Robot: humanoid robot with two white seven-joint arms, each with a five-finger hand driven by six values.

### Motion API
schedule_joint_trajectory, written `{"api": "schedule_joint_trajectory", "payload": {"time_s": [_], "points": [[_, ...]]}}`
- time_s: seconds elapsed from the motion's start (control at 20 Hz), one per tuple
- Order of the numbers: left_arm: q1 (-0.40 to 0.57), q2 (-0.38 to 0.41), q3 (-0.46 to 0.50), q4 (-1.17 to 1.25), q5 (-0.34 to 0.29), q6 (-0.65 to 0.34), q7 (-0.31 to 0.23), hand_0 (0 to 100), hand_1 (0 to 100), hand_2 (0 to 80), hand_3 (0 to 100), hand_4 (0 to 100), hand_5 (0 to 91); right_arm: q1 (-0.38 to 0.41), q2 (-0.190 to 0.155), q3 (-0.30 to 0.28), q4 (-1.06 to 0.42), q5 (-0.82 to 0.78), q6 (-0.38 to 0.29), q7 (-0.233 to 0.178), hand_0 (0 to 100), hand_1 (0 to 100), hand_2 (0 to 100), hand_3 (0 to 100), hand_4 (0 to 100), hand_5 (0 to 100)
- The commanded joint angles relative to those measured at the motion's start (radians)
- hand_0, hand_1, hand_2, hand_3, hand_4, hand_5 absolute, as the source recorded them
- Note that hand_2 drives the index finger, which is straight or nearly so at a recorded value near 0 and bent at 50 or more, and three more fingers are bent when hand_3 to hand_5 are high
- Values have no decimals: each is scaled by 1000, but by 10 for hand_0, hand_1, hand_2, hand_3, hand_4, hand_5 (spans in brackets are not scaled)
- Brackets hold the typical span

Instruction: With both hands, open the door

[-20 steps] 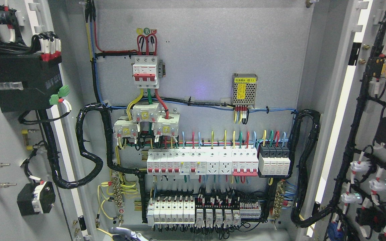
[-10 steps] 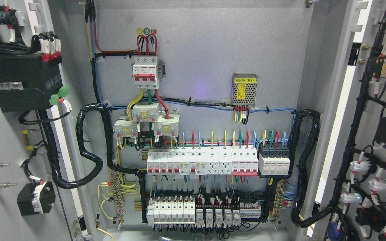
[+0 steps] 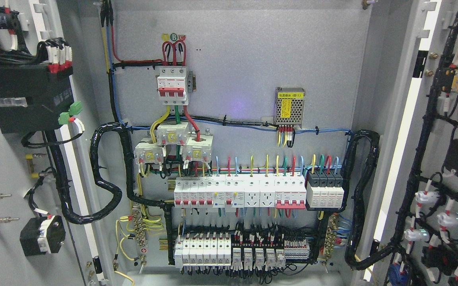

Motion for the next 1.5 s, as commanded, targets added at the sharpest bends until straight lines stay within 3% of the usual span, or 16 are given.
{"api": "schedule_joint_trajectory", "payload": {"time_s": [0.0,0.2,0.45,0.65,1.0,1.1,1.45], "points": [[-2,82,4,-212,64,-117,-2,0,0,0,0,0,0,110,-109,-150,-96,-4,-64,-1,386,0,0,0,0,0],[-2,108,4,-254,116,-215,-2,0,0,0,0,0,0,171,-107,-218,-115,-5,-125,-1,386,0,0,0,0,0],[-2,118,18,-290,119,-343,0,0,0,0,0,0,0,190,-109,-261,-115,-7,-196,-8,386,0,0,0,0,0],[-2,116,23,-338,127,-402,-2,0,0,0,0,0,0,187,-103,-307,-116,-13,-219,-35,386,0,0,0,0,0],[-13,73,82,-412,127,-468,-2,0,0,0,0,0,0,180,-97,-379,-167,-51,-222,-35,386,0,0,0,0,0],[-33,59,107,-413,127,-487,-2,0,0,0,0,0,0,180,-104,-412,-167,-71,-217,-35,386,0,0,0,0,0],[-102,30,171,-416,135,-527,0,0,0,0,0,0,0,180,-146,-425,-165,-108,-202,-35,386,0,0,0,0,0]]}}
